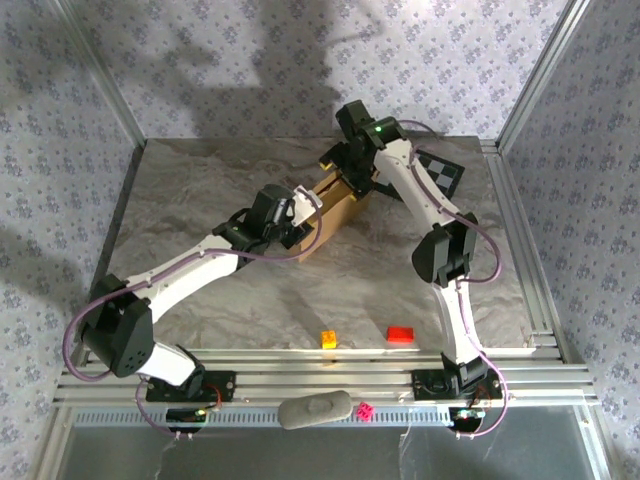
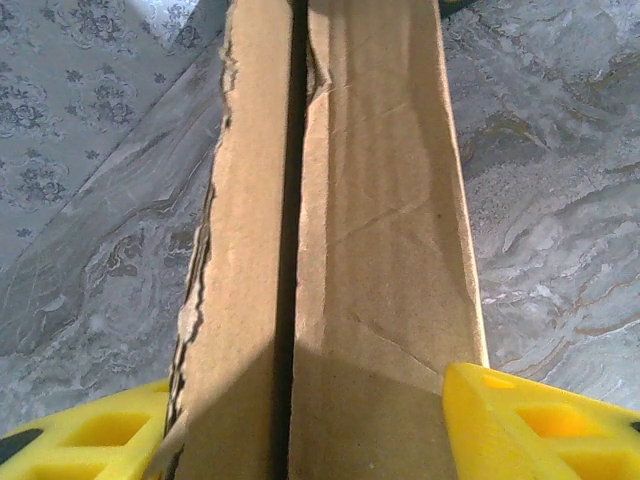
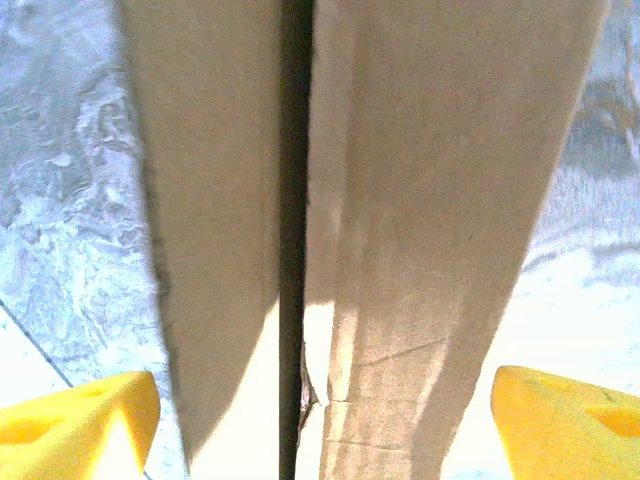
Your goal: Fold the paper box
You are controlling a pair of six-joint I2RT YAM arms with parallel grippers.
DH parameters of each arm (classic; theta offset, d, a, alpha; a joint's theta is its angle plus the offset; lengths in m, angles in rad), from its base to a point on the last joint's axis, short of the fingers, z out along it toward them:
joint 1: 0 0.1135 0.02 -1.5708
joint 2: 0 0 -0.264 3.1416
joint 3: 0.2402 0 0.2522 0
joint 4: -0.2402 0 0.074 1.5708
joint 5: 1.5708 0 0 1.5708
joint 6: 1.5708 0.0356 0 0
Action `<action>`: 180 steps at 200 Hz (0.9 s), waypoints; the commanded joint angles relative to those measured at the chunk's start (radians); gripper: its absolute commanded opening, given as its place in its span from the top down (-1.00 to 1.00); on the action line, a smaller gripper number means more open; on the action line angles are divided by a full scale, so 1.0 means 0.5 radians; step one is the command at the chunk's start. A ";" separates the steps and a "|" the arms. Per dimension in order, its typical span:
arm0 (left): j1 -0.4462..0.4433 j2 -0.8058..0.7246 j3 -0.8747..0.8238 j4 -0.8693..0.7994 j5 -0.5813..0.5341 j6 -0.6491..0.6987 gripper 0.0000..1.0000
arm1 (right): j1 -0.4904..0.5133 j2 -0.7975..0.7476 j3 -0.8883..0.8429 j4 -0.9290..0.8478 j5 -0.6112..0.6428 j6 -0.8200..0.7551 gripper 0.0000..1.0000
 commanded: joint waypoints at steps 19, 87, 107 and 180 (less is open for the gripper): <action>0.013 -0.016 0.059 -0.089 0.110 0.065 -0.16 | -0.107 -0.389 -0.181 0.155 0.292 -1.105 -0.75; 0.043 -0.024 0.070 -0.142 0.169 0.087 -0.07 | -0.816 -0.860 -1.278 1.439 -0.940 -2.244 -0.03; 0.052 -0.018 0.079 -0.154 0.178 0.093 -0.06 | -0.849 -0.739 -1.233 1.460 -1.107 -2.563 -0.02; 0.089 -0.020 0.086 -0.199 0.202 0.102 -0.03 | -0.678 -0.436 -0.979 1.167 -1.038 -3.264 -0.07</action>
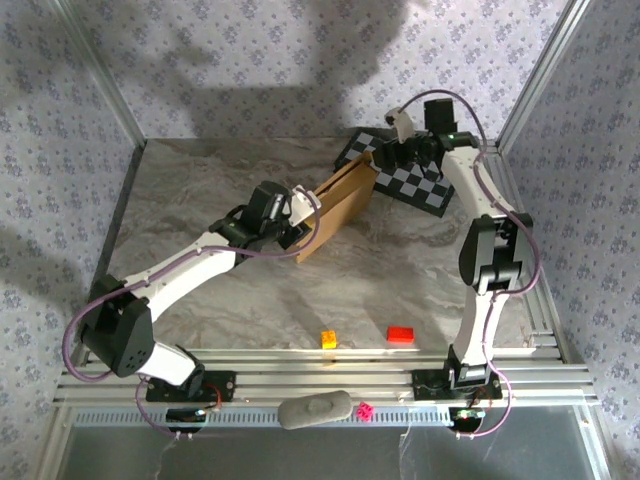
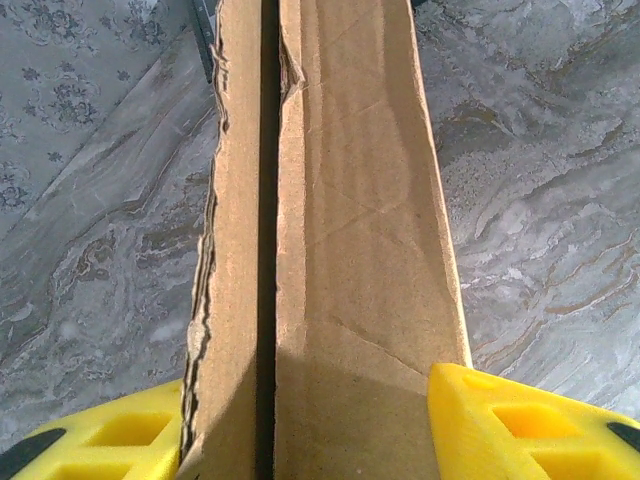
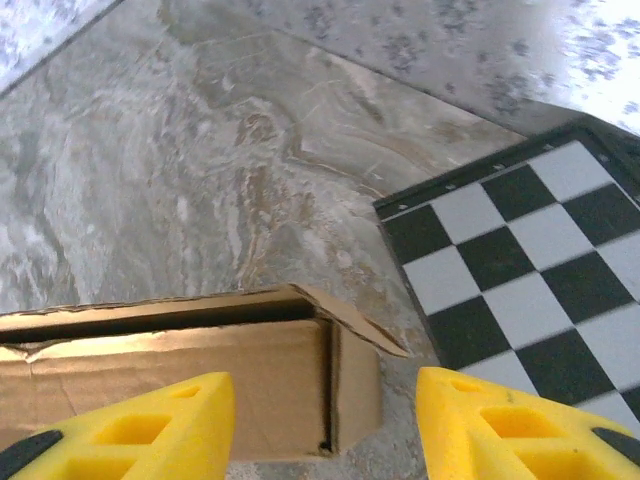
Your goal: Fold the paper box
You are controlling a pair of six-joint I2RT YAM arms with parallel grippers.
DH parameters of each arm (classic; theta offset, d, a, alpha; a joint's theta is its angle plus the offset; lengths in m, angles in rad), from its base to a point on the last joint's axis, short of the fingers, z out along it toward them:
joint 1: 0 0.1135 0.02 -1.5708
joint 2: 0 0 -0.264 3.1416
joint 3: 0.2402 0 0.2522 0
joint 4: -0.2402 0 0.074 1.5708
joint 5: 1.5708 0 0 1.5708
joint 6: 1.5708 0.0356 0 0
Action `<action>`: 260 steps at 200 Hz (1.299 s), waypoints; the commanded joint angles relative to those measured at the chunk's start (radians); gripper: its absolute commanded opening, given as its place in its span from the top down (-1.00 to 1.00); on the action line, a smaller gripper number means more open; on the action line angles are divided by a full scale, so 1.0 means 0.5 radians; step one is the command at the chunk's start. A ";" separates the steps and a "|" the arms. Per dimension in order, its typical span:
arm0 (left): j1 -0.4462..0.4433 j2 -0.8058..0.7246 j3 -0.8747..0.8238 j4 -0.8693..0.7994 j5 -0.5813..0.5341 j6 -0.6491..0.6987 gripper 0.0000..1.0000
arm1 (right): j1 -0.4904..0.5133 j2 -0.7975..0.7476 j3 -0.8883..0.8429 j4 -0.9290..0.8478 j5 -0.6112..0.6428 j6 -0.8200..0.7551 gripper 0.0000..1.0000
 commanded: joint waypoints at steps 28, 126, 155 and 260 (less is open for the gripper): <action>0.039 -0.023 0.053 -0.108 0.061 0.064 -0.03 | 0.074 0.051 0.092 -0.130 0.053 -0.345 -0.06; 0.081 -0.005 0.099 -0.189 0.112 0.128 -0.03 | 0.031 0.185 0.203 -0.152 -0.063 -0.521 -0.25; 0.095 0.011 0.125 -0.233 0.135 0.148 -0.03 | -0.026 0.204 0.216 -0.182 -0.282 -0.594 0.05; 0.125 0.040 0.167 -0.263 0.151 0.167 -0.03 | 0.025 0.248 0.272 -0.194 -0.232 -0.595 0.34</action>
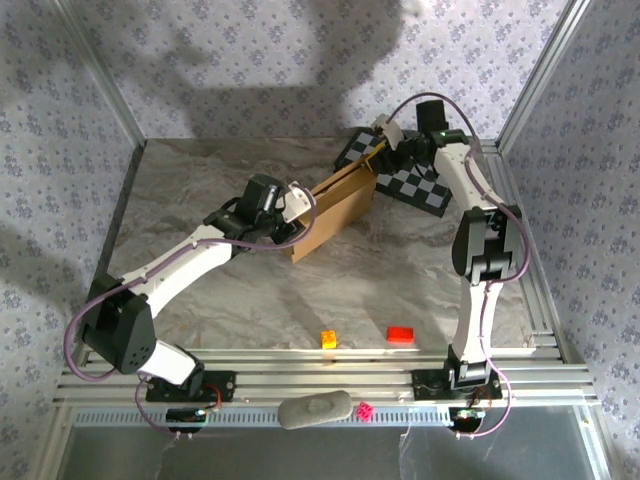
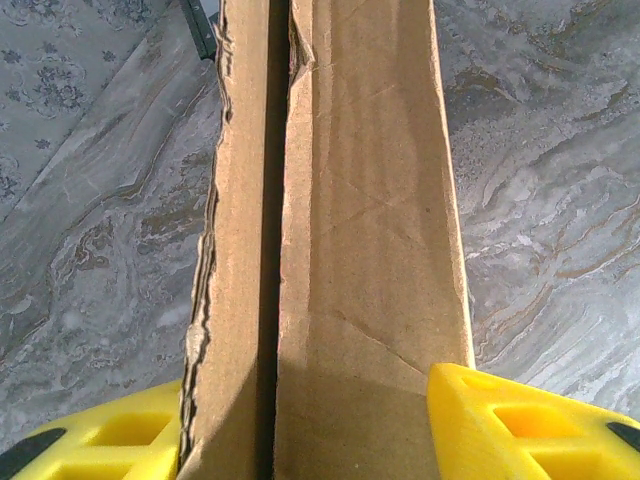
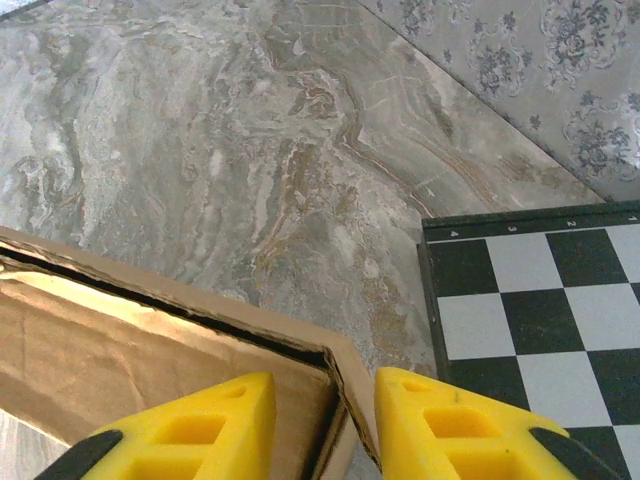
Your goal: Fold the paper box
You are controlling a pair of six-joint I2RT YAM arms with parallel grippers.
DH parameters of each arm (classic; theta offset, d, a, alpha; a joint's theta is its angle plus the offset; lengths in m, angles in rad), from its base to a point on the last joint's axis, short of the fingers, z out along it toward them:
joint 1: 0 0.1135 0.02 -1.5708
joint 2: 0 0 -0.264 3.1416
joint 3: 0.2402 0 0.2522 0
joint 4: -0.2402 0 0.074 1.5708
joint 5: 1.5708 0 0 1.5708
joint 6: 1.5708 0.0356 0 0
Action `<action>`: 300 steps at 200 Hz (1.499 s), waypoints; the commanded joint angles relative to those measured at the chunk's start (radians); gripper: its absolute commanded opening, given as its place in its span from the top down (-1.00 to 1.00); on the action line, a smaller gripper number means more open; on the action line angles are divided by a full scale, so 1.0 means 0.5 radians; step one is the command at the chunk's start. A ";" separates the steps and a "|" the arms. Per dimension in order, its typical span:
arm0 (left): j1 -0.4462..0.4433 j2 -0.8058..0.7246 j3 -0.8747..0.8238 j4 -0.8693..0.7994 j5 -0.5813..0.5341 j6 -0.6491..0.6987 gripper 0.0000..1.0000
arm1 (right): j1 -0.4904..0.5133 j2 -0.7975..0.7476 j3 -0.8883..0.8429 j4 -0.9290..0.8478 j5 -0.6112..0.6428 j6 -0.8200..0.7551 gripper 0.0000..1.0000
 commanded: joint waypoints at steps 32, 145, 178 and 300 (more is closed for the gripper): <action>0.027 0.005 0.059 -0.084 0.037 0.038 -0.03 | 0.037 0.062 0.083 -0.039 0.010 -0.011 0.55; 0.031 -0.016 0.023 -0.040 -0.017 -0.073 -0.19 | 0.125 -0.088 0.089 -0.284 0.274 0.200 1.00; 0.032 -0.015 0.017 -0.041 -0.018 -0.082 -0.19 | 0.154 -0.098 0.103 -0.363 0.341 0.293 1.00; 0.032 0.013 0.062 -0.084 -0.132 -0.068 -0.37 | 0.238 -0.113 0.258 -0.666 0.697 0.727 1.00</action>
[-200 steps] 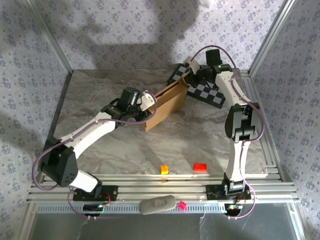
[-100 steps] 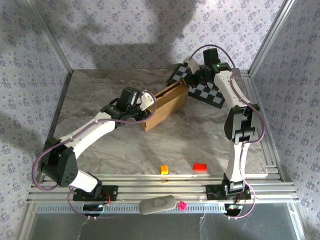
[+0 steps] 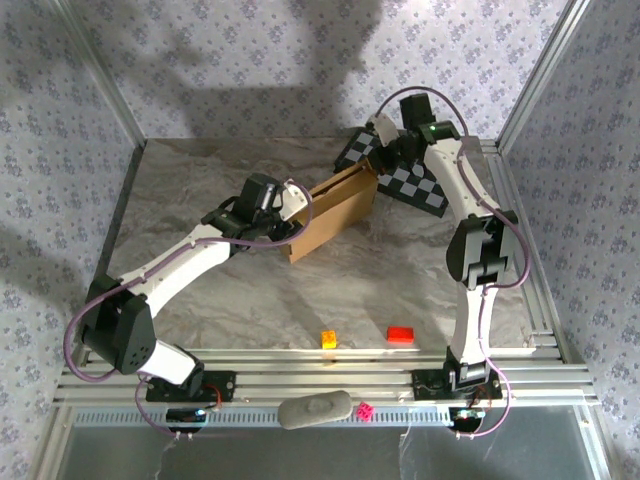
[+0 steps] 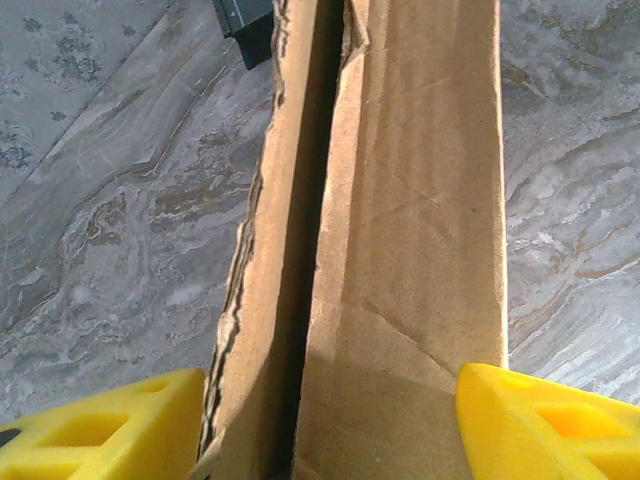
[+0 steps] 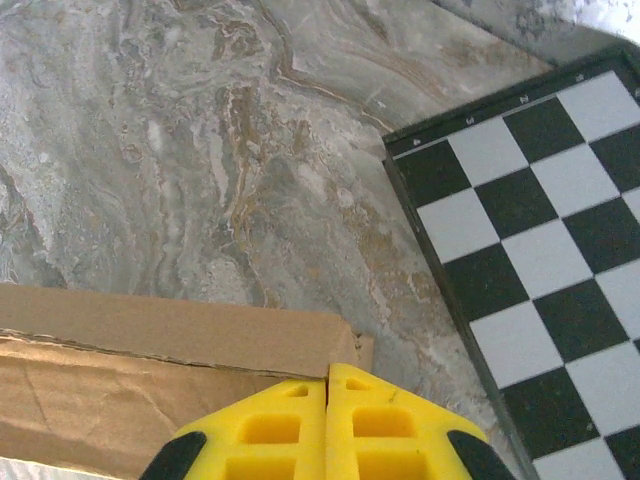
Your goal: Fold the paper box
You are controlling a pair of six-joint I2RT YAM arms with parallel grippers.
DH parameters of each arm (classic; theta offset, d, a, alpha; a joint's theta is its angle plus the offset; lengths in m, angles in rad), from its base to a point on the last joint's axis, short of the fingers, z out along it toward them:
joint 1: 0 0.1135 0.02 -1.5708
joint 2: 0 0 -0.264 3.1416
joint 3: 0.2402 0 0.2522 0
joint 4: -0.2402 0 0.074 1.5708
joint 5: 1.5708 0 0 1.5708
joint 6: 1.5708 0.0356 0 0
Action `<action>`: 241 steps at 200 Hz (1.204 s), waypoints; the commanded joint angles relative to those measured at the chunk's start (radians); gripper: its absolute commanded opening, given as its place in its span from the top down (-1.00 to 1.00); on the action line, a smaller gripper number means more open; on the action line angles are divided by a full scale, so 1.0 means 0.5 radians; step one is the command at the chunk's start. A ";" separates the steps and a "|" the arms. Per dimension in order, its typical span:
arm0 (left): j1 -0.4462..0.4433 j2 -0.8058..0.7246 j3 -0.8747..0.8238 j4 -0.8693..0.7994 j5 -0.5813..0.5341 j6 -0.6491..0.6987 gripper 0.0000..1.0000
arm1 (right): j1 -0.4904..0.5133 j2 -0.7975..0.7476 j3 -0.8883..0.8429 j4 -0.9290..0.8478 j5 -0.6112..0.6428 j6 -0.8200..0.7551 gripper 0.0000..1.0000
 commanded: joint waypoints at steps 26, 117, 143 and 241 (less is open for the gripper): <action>0.022 0.008 0.092 -0.066 -0.092 -0.012 -0.54 | 0.083 -0.108 0.002 -0.310 0.120 0.243 1.00; 0.056 0.000 0.200 -0.228 0.139 0.007 -0.67 | 0.205 -0.293 -0.221 -0.329 0.218 0.523 1.00; 0.057 0.043 0.253 -0.301 0.169 0.008 -0.59 | 0.231 -0.357 -0.333 -0.277 0.227 0.562 1.00; -0.104 0.119 0.407 -0.376 0.133 0.074 -0.64 | 0.269 -0.379 -0.364 -0.310 0.255 0.688 1.00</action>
